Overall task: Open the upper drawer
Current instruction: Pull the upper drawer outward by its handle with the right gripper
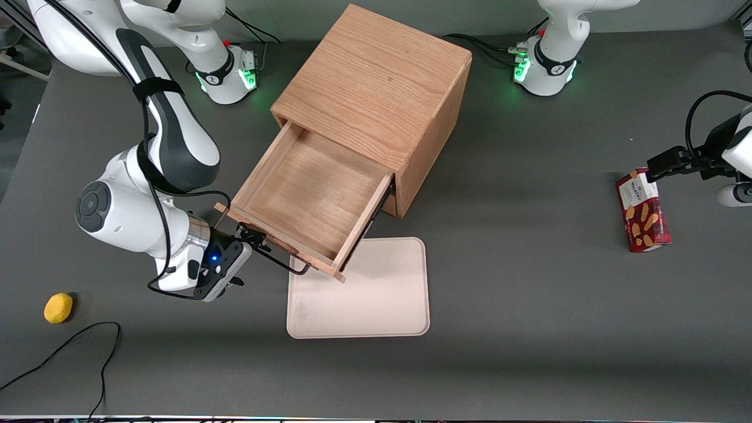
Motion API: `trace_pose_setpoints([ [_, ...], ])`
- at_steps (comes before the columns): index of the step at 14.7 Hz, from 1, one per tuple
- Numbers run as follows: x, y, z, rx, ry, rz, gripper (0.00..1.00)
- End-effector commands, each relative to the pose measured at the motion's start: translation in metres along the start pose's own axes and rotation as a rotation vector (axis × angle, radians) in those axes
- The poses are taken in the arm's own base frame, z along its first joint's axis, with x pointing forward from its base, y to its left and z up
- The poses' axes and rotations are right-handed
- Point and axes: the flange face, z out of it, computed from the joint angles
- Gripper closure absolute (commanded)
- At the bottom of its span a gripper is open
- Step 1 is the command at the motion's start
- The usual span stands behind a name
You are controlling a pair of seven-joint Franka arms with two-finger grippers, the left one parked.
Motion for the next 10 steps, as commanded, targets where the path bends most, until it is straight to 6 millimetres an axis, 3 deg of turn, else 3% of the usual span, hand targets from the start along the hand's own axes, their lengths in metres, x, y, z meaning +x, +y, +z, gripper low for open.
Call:
trace_pose_setpoints([
  [1,0.008,0.002,-0.006,-0.008,0.019,-0.020,0.00],
  [4,0.011,-0.003,-0.017,-0.017,0.030,-0.025,0.00],
  [6,0.016,-0.011,-0.038,-0.037,0.053,-0.037,0.00],
  [8,0.018,-0.019,-0.063,-0.060,0.073,-0.046,0.00],
  [10,0.012,-0.017,-0.110,-0.111,0.119,-0.014,0.00],
])
